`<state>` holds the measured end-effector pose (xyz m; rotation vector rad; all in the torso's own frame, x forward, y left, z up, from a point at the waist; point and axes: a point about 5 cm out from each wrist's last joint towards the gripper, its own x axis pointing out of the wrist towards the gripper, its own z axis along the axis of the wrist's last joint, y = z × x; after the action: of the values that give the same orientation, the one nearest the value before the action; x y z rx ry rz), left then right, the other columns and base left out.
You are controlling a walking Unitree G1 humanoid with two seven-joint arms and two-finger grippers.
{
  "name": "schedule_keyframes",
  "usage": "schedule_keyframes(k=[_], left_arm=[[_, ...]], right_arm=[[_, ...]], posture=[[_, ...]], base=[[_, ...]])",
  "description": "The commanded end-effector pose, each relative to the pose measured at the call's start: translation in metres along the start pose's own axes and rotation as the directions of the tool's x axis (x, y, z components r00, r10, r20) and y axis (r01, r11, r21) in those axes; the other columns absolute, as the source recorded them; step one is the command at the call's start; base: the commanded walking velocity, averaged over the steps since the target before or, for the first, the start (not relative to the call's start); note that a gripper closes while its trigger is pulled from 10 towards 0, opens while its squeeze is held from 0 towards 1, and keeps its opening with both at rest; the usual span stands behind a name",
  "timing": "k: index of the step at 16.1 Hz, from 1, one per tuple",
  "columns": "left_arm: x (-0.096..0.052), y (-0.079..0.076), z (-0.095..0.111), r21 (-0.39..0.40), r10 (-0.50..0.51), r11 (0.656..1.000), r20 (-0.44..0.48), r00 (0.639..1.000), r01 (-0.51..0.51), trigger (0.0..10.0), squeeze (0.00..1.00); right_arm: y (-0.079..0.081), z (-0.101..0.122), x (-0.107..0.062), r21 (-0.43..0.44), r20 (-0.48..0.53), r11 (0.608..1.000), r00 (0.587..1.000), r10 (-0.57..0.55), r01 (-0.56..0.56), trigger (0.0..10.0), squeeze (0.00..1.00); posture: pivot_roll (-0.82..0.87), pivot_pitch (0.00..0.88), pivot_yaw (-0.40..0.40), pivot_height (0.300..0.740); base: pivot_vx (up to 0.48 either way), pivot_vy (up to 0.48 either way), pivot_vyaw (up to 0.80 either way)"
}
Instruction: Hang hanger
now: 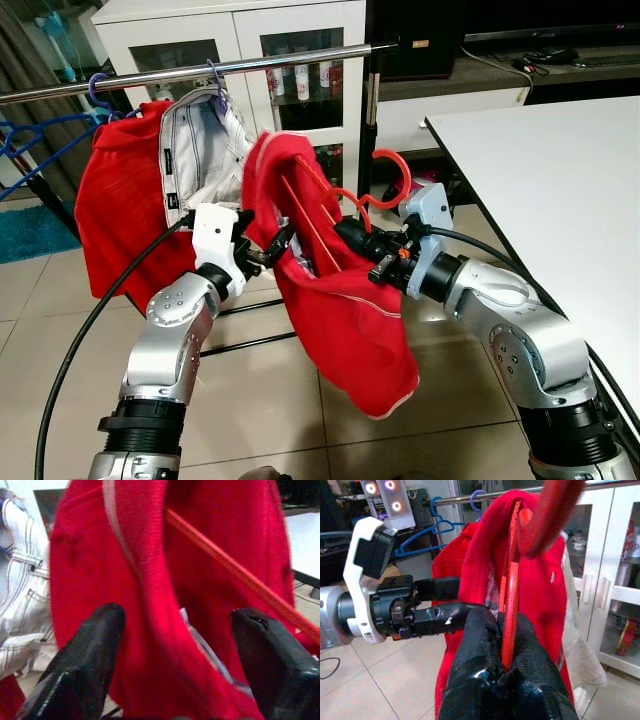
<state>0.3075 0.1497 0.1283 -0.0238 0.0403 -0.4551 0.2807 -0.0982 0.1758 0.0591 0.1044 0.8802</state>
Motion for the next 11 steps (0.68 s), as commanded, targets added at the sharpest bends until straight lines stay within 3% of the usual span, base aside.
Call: schedule_keyframes(k=[1, 11], left_arm=[[0.0025, -0.0012, 0.0030, 0.030, -0.017, 0.999, 0.001, 1.000, 0.017, 0.0, 0.00], [-0.0006, -0.0002, 0.0044, 0.070, 0.044, 0.997, -0.011, 0.999, -0.043, 0.0, 0.00]], right_arm=[[0.0034, 0.0102, -0.0011, -0.025, 0.054, 1.000, 0.998, 0.020, -0.018, 10.0, 0.00], [0.0019, 0.0070, -0.0008, -0.030, 0.032, 0.999, 0.999, 0.023, -0.022, 10.0, 0.00]], posture=[[-0.06, 0.000, 0.110, 0.740], [-0.05, 0.000, 0.103, 0.740]], base=[[0.000, 0.000, 0.00], [0.000, 0.000, 0.00]])
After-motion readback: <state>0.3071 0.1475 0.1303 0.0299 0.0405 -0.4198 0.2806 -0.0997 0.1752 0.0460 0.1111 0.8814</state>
